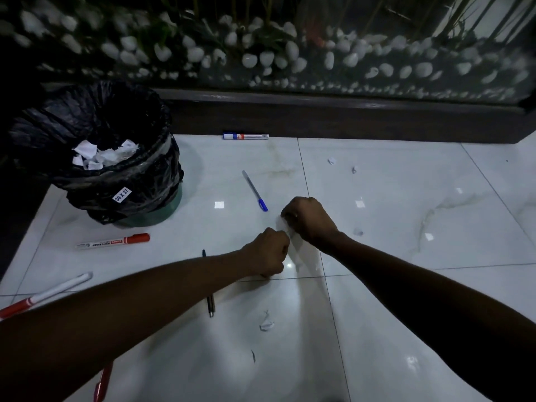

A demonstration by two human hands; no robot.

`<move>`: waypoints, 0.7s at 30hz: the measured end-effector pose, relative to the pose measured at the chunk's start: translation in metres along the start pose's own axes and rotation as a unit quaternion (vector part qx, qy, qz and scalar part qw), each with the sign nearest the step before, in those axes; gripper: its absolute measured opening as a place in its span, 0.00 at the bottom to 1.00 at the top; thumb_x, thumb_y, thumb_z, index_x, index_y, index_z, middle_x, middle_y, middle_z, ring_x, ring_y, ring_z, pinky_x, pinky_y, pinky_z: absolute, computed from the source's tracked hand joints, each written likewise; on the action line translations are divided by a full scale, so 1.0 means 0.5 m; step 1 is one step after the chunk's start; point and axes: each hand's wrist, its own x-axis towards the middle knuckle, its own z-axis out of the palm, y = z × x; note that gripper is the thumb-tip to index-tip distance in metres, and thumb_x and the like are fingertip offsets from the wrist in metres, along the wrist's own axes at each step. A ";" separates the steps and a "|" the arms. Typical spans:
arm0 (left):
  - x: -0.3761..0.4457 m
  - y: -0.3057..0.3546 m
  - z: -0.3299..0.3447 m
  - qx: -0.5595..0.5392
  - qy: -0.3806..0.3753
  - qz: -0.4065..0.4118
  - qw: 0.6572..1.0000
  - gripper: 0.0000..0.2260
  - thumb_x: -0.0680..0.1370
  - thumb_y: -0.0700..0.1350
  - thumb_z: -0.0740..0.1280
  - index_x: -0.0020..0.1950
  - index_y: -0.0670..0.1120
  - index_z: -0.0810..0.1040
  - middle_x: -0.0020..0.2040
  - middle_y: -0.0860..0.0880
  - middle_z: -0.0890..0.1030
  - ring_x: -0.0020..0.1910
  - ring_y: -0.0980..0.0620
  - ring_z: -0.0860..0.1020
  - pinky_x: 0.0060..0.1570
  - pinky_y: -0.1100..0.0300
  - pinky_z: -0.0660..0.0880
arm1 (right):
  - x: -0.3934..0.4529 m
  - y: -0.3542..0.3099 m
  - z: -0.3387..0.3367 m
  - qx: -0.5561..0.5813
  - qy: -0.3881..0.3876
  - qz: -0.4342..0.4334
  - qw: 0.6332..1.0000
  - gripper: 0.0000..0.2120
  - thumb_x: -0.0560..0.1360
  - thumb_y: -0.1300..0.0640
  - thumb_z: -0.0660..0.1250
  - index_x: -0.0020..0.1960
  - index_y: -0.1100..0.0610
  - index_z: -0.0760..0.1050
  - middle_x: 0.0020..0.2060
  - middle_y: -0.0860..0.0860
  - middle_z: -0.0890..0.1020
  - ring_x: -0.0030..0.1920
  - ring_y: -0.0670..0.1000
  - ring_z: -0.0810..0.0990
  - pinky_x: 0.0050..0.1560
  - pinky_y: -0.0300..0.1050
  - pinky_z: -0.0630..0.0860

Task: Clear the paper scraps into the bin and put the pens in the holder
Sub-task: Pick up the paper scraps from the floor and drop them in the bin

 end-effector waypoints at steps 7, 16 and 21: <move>-0.028 0.010 -0.125 -0.091 0.095 -0.062 0.989 0.03 0.73 0.36 0.69 0.40 0.42 0.78 0.43 0.40 0.82 0.31 0.46 0.82 0.32 0.53 0.83 | 0.037 -0.086 -0.078 0.605 0.050 0.354 0.712 0.09 0.69 0.70 0.77 0.49 0.69 0.85 0.47 0.64 0.87 0.49 0.60 0.87 0.47 0.44 0.85; -0.137 0.032 -0.480 0.066 0.335 -0.064 0.938 0.06 0.71 0.42 0.73 0.46 0.42 0.80 0.45 0.39 0.81 0.48 0.41 0.82 0.42 0.52 0.75 | 0.230 -0.286 -0.257 0.740 0.077 0.211 0.633 0.06 0.74 0.73 0.71 0.50 0.70 0.81 0.40 0.58 0.86 0.41 0.53 0.85 0.44 0.47 0.85; -0.210 -0.097 -0.572 0.016 0.413 -0.211 0.886 0.03 0.73 0.36 0.70 0.42 0.36 0.82 0.41 0.38 0.83 0.43 0.42 0.84 0.43 0.49 0.83 | 0.290 -0.414 -0.276 0.630 0.079 0.137 0.760 0.06 0.71 0.67 0.77 0.48 0.63 0.85 0.44 0.58 0.87 0.45 0.54 0.86 0.47 0.46 0.84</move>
